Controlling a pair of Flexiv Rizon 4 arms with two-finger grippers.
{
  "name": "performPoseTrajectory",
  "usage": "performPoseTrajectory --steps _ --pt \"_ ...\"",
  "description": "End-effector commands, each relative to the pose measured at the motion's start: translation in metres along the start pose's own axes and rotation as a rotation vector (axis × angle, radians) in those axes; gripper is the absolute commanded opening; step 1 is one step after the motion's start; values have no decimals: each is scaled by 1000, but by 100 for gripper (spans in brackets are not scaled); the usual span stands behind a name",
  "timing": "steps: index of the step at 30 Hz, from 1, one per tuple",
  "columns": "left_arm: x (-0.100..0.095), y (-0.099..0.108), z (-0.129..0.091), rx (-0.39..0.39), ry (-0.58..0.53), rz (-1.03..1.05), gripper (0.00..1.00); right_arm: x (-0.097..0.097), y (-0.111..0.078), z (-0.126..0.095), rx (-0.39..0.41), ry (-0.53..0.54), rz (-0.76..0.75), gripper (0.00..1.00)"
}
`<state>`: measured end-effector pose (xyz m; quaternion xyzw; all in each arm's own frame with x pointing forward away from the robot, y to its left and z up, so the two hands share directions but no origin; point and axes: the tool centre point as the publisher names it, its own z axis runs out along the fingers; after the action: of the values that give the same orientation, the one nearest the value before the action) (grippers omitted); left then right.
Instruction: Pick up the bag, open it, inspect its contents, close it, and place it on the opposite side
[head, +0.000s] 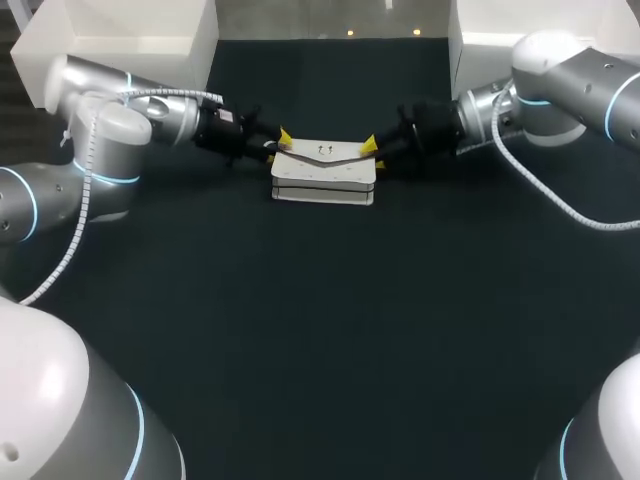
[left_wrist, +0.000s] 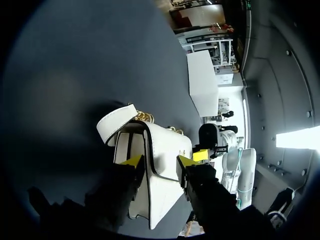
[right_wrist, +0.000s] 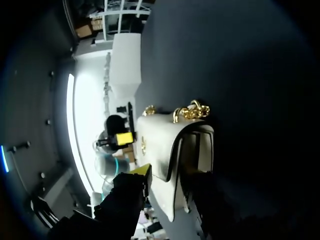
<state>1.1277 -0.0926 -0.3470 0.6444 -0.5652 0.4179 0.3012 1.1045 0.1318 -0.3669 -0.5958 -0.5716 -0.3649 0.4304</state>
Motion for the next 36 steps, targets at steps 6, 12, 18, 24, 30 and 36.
performPoseTrajectory --steps 6,12,18,24,30,36 --pt "7 15 -31 -4 17 31 100 8 -12 -16 -5 -14 -5 99" --pt "5 16 -41 -3 -40 36 100 11 -26 -17 -6 -32 -8 83" --pt "1 13 -56 32 -84 36 100 15 -42 -15 -11 -69 -21 58" --pt "0 11 -67 56 -94 39 100 9 -48 -6 4 -89 -1 52" --pt "-3 10 -73 71 -103 36 100 3 -49 1 -2 -86 31 48" --pt "-5 7 -80 89 -114 32 100 1 -46 3 -23 -77 44 38"
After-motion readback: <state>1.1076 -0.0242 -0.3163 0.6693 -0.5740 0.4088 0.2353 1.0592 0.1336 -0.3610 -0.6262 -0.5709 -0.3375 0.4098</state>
